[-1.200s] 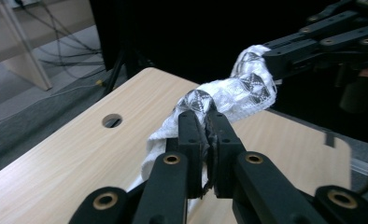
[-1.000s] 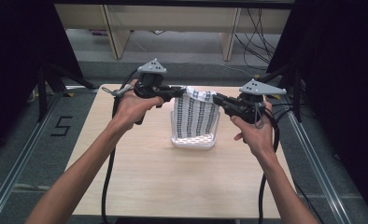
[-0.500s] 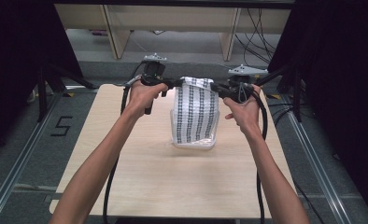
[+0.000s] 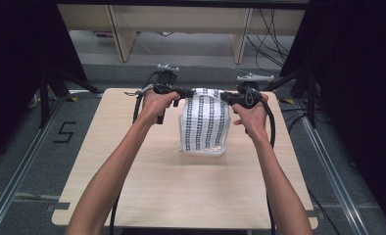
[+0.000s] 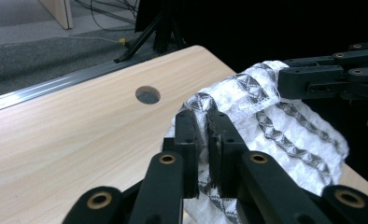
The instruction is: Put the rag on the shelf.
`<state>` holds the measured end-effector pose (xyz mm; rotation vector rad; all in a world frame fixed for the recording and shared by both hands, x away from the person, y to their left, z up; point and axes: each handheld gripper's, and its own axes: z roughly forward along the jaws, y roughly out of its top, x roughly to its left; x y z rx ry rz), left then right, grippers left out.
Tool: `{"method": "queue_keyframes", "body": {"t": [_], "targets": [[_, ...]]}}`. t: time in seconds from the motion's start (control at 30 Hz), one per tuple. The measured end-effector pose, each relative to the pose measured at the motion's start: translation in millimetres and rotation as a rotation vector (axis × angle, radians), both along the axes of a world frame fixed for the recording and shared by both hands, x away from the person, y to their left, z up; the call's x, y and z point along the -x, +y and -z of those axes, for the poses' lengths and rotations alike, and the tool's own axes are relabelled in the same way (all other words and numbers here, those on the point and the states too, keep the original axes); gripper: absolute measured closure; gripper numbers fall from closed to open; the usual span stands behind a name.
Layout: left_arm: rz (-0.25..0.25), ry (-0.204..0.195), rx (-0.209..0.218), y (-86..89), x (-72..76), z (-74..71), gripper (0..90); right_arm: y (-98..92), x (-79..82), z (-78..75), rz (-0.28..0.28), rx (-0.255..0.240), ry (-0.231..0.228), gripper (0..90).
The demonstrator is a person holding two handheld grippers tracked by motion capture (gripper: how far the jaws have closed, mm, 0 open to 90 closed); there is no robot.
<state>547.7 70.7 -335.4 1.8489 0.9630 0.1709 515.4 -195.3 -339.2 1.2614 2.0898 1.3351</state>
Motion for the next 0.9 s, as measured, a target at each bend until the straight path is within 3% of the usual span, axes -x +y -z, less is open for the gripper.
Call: {"method": "queue_keyframes", "body": {"t": [0.13, 0.2, 0.23, 0.27, 0.3, 0.33, 0.4, 0.53, 0.67, 0.73, 0.87, 0.9], "targets": [[-0.007, 0.022, -0.016, -1.8, -0.5, 5.6, 74.5, 1.3, -1.2, 7.7, 0.025, -0.018, 0.044, 78.6], [-0.015, 0.051, -0.038, -3.5, -1.4, 8.7, 63.2, -0.2, -3.5, 11.0, 0.025, -0.007, 0.053, 73.1], [-0.015, 0.051, -0.038, -3.5, -1.4, 8.7, 57.0, -0.2, -3.5, 11.0, 0.025, -0.007, 0.053, 73.1], [-0.036, 0.045, -0.048, -4.4, -0.6, 8.6, 57.0, 0.0, -4.0, 12.5, 0.034, -0.006, 0.064, 67.2], [-0.045, 0.035, -0.07, -4.4, 0.2, 7.6, 50.9, 0.6, -3.9, 13.8, 0.05, -0.019, 0.089, 63.0], [-0.054, 0.022, -0.085, -5.4, 2.0, 5.9, 44.3, -0.5, -4.7, 15.0, 0.051, -0.008, 0.084, 59.0], [-0.062, 0.021, -0.084, -5.6, 3.1, 4.5, 39.5, -0.5, -4.5, 15.5, 0.06, -0.015, 0.096, 57.4], [-0.063, 0.017, -0.062, -4.0, 6.2, -0.3, 37.8, -1.8, -2.4, 14.1, 0.078, -0.017, 0.087, 53.4], [-0.06, 0.013, -0.059, 0.8, 10.3, -3.2, 35.3, -5.3, -0.3, 11.0, 0.056, -0.008, 0.058, 50.4], [-0.063, 0.012, -0.036, 6.1, 13.9, -4.7, 34.0, -6.5, 2.4, 8.6, 0.06, -0.02, 0.057, 48.7], [-0.054, 0.006, -0.045, 14.8, 17.7, -6.7, 31.7, -10.9, 6.0, 4.9, 0.054, -0.022, 0.034, 44.7], [-0.061, 0.004, -0.028, 19.6, 20.5, -7.3, 31.0, -12.3, 8.7, 2.7, 0.048, -0.058, 0.042, 43.2]]}}
